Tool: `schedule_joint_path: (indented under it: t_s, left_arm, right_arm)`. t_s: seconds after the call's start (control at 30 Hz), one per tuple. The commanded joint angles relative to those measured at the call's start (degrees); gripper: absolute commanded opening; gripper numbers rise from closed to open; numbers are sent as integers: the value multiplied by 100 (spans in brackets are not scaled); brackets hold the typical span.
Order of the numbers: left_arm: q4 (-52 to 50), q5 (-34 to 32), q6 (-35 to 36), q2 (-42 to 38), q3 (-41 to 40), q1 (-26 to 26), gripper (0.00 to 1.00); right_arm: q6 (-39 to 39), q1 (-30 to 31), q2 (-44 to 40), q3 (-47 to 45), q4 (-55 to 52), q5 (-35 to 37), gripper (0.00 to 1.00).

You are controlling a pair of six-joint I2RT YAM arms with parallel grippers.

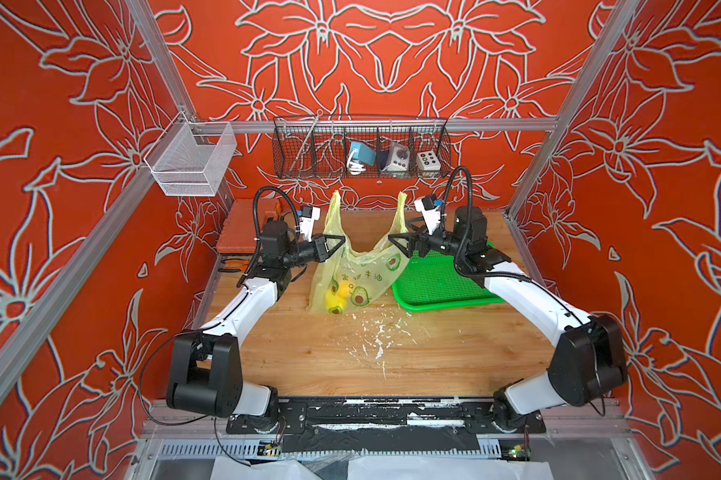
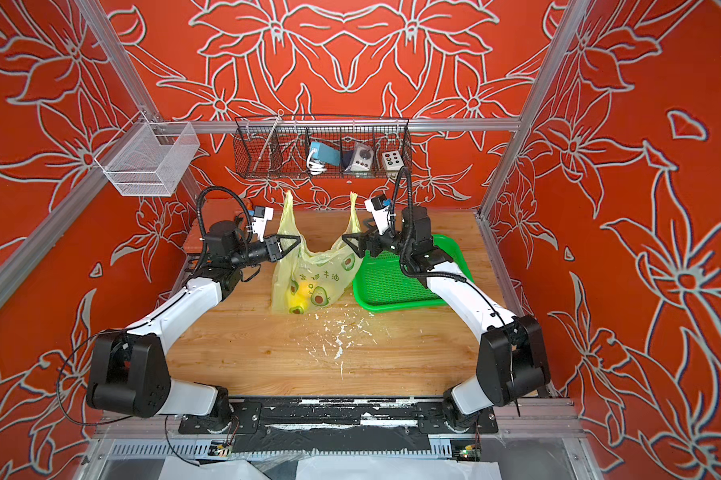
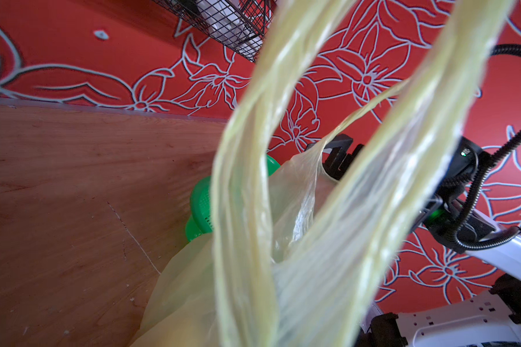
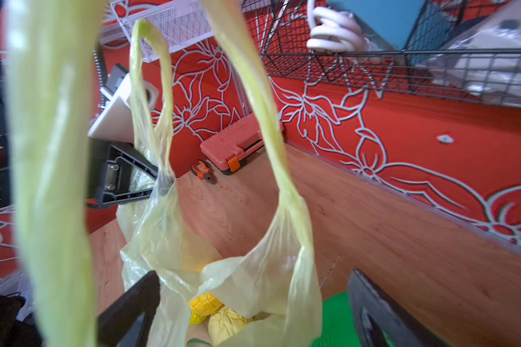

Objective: Place the pears into plastic bags & tie knots
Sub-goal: Tie the plastic bag at the center of the board.

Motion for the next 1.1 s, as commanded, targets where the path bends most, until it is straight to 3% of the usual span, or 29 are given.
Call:
schedule_joint_path:
  t_s: [0.0,0.17,0.37,0.57,0.67,0.73,0.8,0.87,0.93,1.07]
  left_arm:
    - [138,184,35,-25,-36,10,0]
    - [151,244,28,-18,-54,9,0]
    - [291,377,-74,120,-45,1,0]
    - [350,474,-111,189,17,-17,0]
    - [382,511,-146,205,8,-25,0]
    - [402,505,-163,185,-9,-20,0]
    - [465,494,-225,161,-44,-18,0]
    - [531,475,-296,153,-62,-18,0]
    - [587,424,-384,124,-71,-16,0]
    - [274,360,-308,53,78,-22,0]
  right_arm:
    - [171,-177,-149,-163,287,2,98]
    - [664,-181,161,-26,705,-527,98]
    - [1849,-2,1038,548,1792,-1297,98]
    - [1436,315,1392,1085,1334,-1116,96]
    - [1505,305,1497,1297,1229,-1198,76]
    - [1483,303,1502,1436,1016,-1325,53]
    - [1485,293,1516,1656,627,-1538,17]
    - [1329,294,1437,1840,1,-1675,0]
    - [1115,294,1219,1823,-483,-1592,0]
    - [423,336,605,1729,-1985,-748,0]
